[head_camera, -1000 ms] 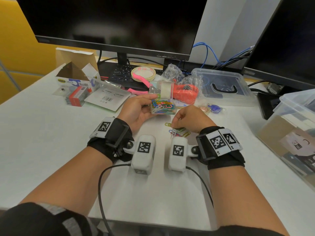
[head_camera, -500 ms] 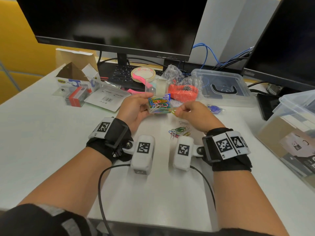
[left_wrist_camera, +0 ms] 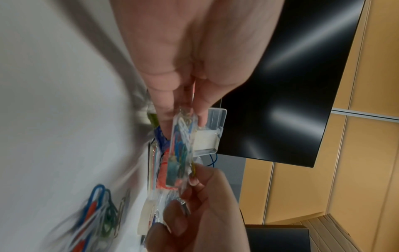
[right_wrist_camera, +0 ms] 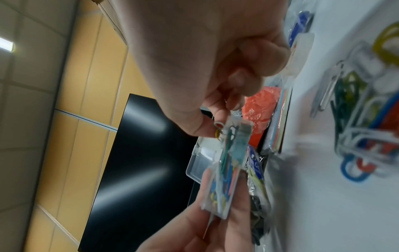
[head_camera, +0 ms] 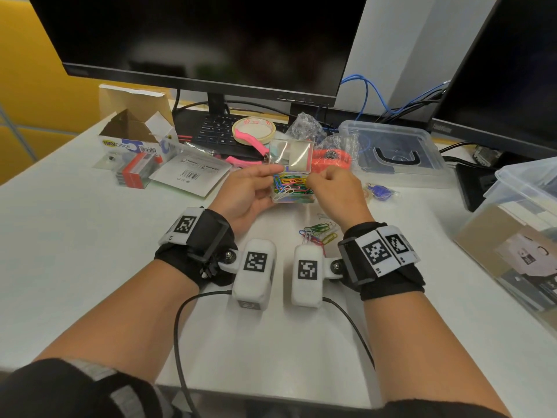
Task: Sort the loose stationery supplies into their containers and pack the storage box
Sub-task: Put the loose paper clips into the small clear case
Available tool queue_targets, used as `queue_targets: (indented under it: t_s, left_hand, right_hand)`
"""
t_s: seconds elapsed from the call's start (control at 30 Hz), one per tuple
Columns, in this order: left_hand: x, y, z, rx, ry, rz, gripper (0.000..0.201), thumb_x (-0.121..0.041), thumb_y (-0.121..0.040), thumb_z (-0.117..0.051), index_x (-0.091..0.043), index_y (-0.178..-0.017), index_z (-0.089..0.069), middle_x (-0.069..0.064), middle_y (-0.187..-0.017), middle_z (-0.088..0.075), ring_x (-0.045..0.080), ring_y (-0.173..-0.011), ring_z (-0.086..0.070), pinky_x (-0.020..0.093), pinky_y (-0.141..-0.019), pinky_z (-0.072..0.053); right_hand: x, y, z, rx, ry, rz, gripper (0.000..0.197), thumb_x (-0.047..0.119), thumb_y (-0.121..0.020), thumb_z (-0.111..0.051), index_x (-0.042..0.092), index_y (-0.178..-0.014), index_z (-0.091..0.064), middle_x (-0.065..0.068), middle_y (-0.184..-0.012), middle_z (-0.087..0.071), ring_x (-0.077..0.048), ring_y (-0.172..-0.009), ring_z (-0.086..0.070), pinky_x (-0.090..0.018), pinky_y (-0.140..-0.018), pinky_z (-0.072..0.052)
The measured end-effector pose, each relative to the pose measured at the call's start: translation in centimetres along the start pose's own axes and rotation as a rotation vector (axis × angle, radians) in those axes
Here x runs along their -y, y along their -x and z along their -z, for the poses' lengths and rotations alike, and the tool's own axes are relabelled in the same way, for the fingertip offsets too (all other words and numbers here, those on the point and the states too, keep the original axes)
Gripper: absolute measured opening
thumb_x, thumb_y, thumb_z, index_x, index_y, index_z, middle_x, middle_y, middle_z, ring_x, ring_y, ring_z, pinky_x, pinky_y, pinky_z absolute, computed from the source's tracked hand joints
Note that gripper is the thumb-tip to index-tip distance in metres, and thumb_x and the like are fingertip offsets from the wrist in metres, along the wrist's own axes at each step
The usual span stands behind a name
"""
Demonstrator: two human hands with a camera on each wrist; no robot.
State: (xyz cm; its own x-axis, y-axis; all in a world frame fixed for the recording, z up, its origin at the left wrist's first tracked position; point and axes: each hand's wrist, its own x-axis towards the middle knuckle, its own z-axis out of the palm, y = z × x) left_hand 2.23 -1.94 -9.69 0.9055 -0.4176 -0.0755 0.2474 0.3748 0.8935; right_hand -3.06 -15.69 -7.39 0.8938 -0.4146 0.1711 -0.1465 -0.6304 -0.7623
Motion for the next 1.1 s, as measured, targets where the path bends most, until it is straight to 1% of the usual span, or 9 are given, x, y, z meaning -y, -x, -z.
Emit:
queue_targets:
  t_s: [0.1, 0.27, 0.37, 0.43, 0.53, 0.77, 0.93, 1.03, 1.1]
  left_hand:
    - [-0.1, 0.0, 0.0, -0.004, 0.014, 0.006, 0.029, 0.010, -0.095, -0.034, 0.004, -0.111, -0.057, 0.014, -0.095, -0.065, 0.023, -0.086, -0.064, 0.032, -0.076, -0.057]
    - [-0.3, 0.0, 0.0, -0.040, 0.045, 0.015, 0.032, 0.010, -0.095, -0.032, 0.007, -0.119, -0.053, 0.015, -0.095, -0.064, 0.023, -0.084, -0.063, 0.029, -0.070, -0.058]
    - [-0.4, -0.1, 0.3, -0.080, 0.065, 0.016, 0.032, 0.009, -0.095, -0.032, 0.005, -0.118, -0.053, 0.015, -0.096, -0.063, 0.024, -0.084, -0.063, 0.031, -0.073, -0.056]
    - [-0.4, -0.2, 0.5, -0.106, 0.080, 0.018, 0.030, 0.008, -0.094, -0.032, 0.003, -0.110, -0.057, 0.016, -0.098, -0.063, 0.025, -0.085, -0.064, 0.032, -0.074, -0.056]
    - [-0.4, -0.2, 0.6, -0.117, 0.087, 0.023, 0.029, 0.007, -0.094, -0.033, -0.001, -0.098, -0.060, 0.016, -0.097, -0.064, 0.027, -0.086, -0.064, 0.034, -0.075, -0.056]
    - [-0.3, -0.2, 0.5, -0.104, 0.069, 0.020, 0.028, 0.008, -0.093, -0.033, -0.001, -0.095, -0.060, 0.016, -0.096, -0.064, 0.027, -0.086, -0.064, 0.036, -0.079, -0.055]
    - [-0.2, -0.3, 0.5, -0.106, 0.044, 0.001, 0.029, 0.010, -0.093, -0.033, 0.000, -0.096, -0.060, 0.016, -0.097, -0.064, 0.026, -0.086, -0.064, 0.034, -0.075, -0.056]
    - [-0.2, -0.3, 0.5, -0.090, 0.017, 0.002, 0.028, 0.010, -0.093, -0.034, 0.000, -0.097, -0.060, 0.016, -0.095, -0.064, 0.025, -0.086, -0.063, 0.034, -0.077, -0.055]
    - [-0.2, -0.2, 0.3, -0.069, 0.002, 0.009, 0.029, 0.011, -0.093, -0.034, -0.001, -0.095, -0.060, 0.015, -0.092, -0.064, 0.024, -0.083, -0.063, 0.033, -0.075, -0.056]
  right_hand:
    - [-0.2, 0.0, 0.1, -0.017, -0.038, -0.010, 0.028, 0.021, -0.087, -0.051, 0.013, -0.062, -0.043, 0.000, -0.064, -0.041, -0.018, -0.067, -0.037, -0.031, -0.061, -0.029]
    - [-0.8, -0.3, 1.1, -0.081, -0.072, -0.072, 0.028, 0.023, -0.090, -0.048, 0.006, -0.068, -0.052, -0.002, -0.064, -0.044, -0.021, -0.071, -0.040, -0.034, -0.062, -0.032]
    - [-2.2, -0.3, 2.0, 0.042, 0.068, -0.130, 0.029, 0.022, -0.089, -0.052, -0.004, -0.084, -0.064, -0.015, -0.083, -0.061, -0.030, -0.084, -0.055, -0.038, -0.078, -0.045]
    - [-2.8, -0.2, 2.3, 0.164, 0.162, -0.167, 0.025, 0.022, -0.086, -0.062, -0.002, -0.088, -0.066, -0.018, -0.092, -0.066, -0.031, -0.092, -0.060, -0.037, -0.078, -0.046]
    - [-3.1, 0.0, 2.5, 0.280, 0.250, -0.193, 0.016, 0.025, -0.080, -0.072, 0.010, -0.085, -0.068, -0.004, -0.086, -0.064, -0.017, -0.085, -0.058, -0.026, -0.074, -0.041]
    - [-2.8, 0.0, 2.2, 0.356, 0.287, -0.155, 0.015, 0.021, -0.085, -0.068, 0.007, -0.087, -0.067, -0.001, -0.079, -0.060, -0.014, -0.081, -0.054, -0.025, -0.074, -0.039]
    - [-2.8, -0.1, 2.2, 0.265, 0.267, -0.102, 0.026, 0.022, -0.093, -0.056, 0.014, -0.068, -0.056, -0.006, -0.085, -0.059, -0.020, -0.084, -0.053, -0.027, -0.075, -0.038]
    - [-2.8, -0.4, 2.2, 0.096, 0.082, -0.078, 0.022, 0.018, -0.093, -0.056, 0.014, -0.071, -0.054, -0.010, -0.088, -0.061, -0.023, -0.087, -0.055, -0.031, -0.079, -0.043]
    - [-2.7, -0.5, 2.1, -0.023, -0.076, -0.026, 0.019, 0.017, -0.087, -0.063, 0.018, -0.070, -0.057, -0.003, -0.078, -0.061, -0.017, -0.081, -0.056, -0.027, -0.075, -0.045]
